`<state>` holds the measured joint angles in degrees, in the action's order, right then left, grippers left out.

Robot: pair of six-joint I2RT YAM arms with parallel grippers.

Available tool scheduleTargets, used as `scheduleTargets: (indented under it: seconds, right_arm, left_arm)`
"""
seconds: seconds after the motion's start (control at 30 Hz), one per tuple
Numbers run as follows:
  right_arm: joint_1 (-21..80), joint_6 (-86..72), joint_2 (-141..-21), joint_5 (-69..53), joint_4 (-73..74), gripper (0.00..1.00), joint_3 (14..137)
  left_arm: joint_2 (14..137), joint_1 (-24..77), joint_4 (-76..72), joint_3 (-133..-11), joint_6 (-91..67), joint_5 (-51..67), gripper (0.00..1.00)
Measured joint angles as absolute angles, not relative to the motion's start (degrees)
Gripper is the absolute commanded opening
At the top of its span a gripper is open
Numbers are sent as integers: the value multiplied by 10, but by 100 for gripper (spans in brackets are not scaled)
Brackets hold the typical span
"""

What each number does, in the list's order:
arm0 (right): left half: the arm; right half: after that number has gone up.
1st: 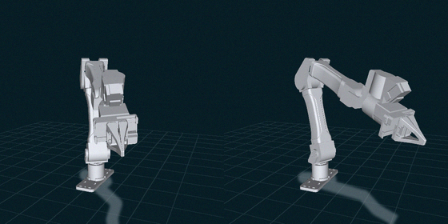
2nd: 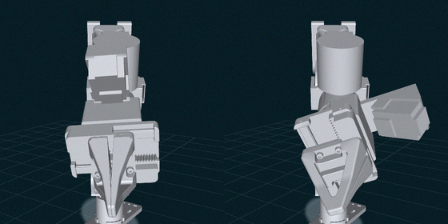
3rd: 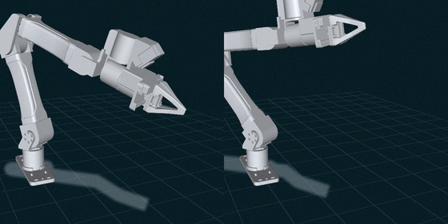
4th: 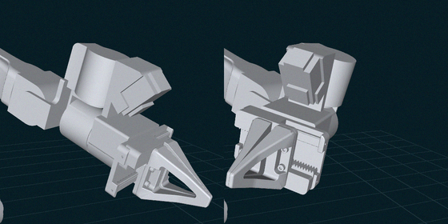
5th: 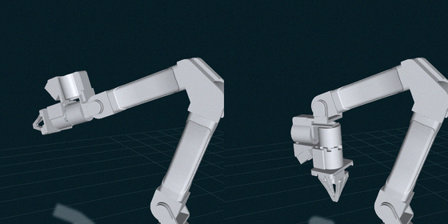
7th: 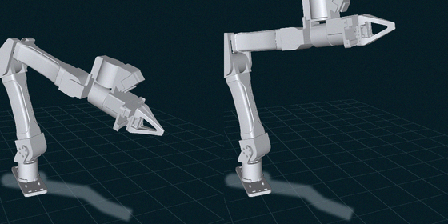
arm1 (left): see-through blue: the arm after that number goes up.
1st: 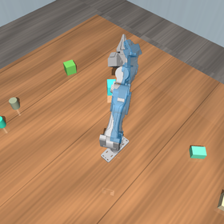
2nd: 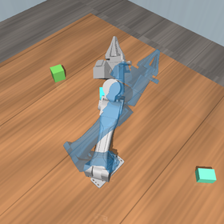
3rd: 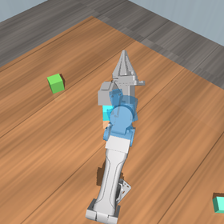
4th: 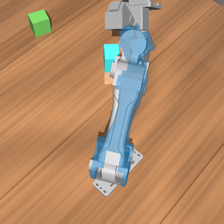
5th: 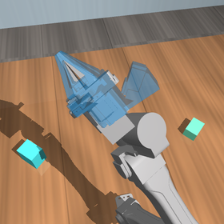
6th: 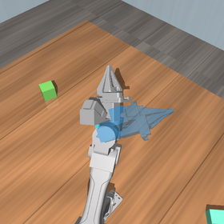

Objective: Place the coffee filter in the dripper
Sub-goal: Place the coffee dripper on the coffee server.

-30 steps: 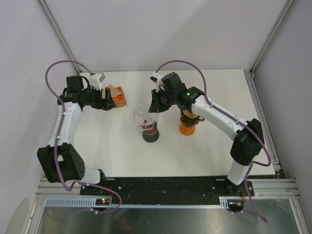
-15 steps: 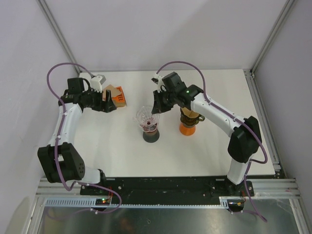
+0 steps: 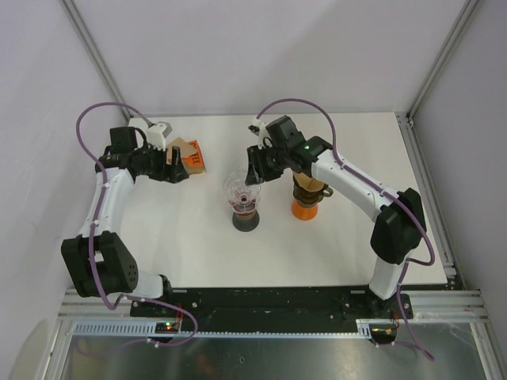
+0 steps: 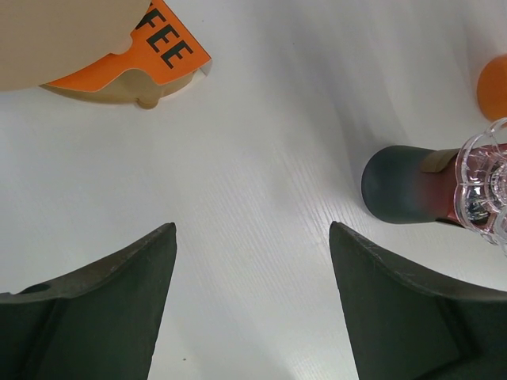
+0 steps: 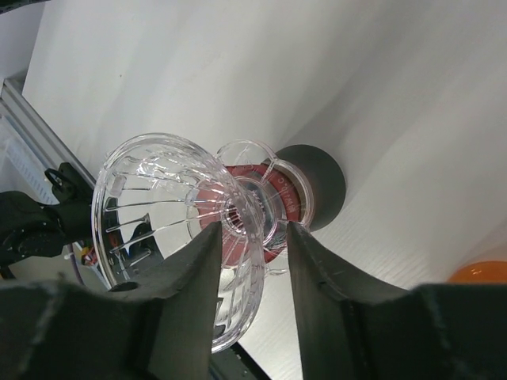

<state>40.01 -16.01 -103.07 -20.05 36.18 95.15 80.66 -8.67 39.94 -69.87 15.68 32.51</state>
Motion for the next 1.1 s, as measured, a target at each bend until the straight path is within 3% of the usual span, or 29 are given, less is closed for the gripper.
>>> scheduleTargets:
  seconds: [0.27,0.67,0.83,1.1]
  right_arm:
    - [409,-150,-1031,-194,368,57,981]
    - [446,-92,-974,-135,363,61,1004]
    - [464,-77,-936,-116,344,62,1000]
    - [507,-51,-908,-79,330,64,980]
  left_arm:
    - [816,-89,347,-663,128,311,71]
    - [837,-80,295,-664,230,226,75]
    - [899,-79,256,-719,189,190,79]
    - [917,-73,152,-707,119,134,78]
